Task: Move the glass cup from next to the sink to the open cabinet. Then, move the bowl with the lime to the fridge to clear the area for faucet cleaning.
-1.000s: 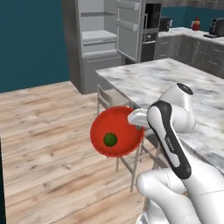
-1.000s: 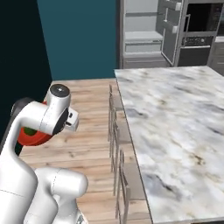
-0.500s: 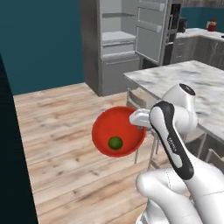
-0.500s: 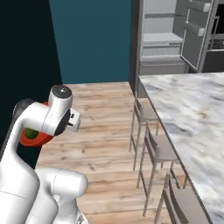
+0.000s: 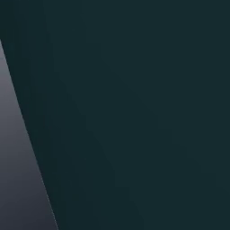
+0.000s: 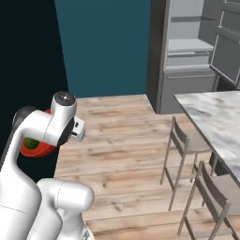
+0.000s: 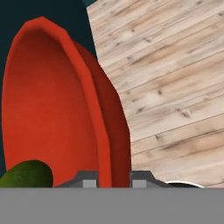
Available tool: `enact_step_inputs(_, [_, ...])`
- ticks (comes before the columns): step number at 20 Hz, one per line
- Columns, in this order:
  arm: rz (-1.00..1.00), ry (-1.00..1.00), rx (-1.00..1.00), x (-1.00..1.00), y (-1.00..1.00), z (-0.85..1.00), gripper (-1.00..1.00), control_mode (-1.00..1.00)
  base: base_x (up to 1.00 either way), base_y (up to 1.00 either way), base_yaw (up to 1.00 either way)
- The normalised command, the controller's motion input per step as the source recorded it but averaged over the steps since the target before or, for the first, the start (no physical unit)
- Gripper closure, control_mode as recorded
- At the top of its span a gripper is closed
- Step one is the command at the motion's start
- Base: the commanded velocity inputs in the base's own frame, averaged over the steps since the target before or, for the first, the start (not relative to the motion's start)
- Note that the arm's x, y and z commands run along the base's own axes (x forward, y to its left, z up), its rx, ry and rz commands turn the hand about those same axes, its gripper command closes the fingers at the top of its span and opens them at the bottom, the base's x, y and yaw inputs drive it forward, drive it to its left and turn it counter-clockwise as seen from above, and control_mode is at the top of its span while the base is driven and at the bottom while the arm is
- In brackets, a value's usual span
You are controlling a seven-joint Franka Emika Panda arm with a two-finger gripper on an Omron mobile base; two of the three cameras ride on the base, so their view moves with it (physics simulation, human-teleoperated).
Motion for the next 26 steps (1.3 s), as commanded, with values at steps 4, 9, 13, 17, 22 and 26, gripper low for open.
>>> enact_step_inputs(4, [0.00, 0.00, 0.00, 0.00, 0.00, 0.00, 1.00, 1.00, 1.00, 0.69, -0.17])
enact_step_inputs(9, [0.00, 0.00, 0.00, 0.00, 0.00, 0.00, 1.00, 1.00, 1.00, 0.52, -0.23])
enact_step_inputs(13, [0.00, 0.00, 0.00, 0.00, 0.00, 0.00, 1.00, 1.00, 1.00, 0.06, -0.18])
enact_step_inputs(17, [0.00, 0.00, 0.00, 0.00, 0.00, 0.00, 1.00, 1.00, 1.00, 0.00, -0.25])
enact_step_inputs(22, [0.00, 0.00, 0.00, 0.00, 0.00, 0.00, 1.00, 1.00, 1.00, 0.00, -0.34])
enact_step_inputs(26, [0.00, 0.00, 0.00, 0.00, 0.00, 0.00, 1.00, 1.00, 1.00, 0.00, -0.36])
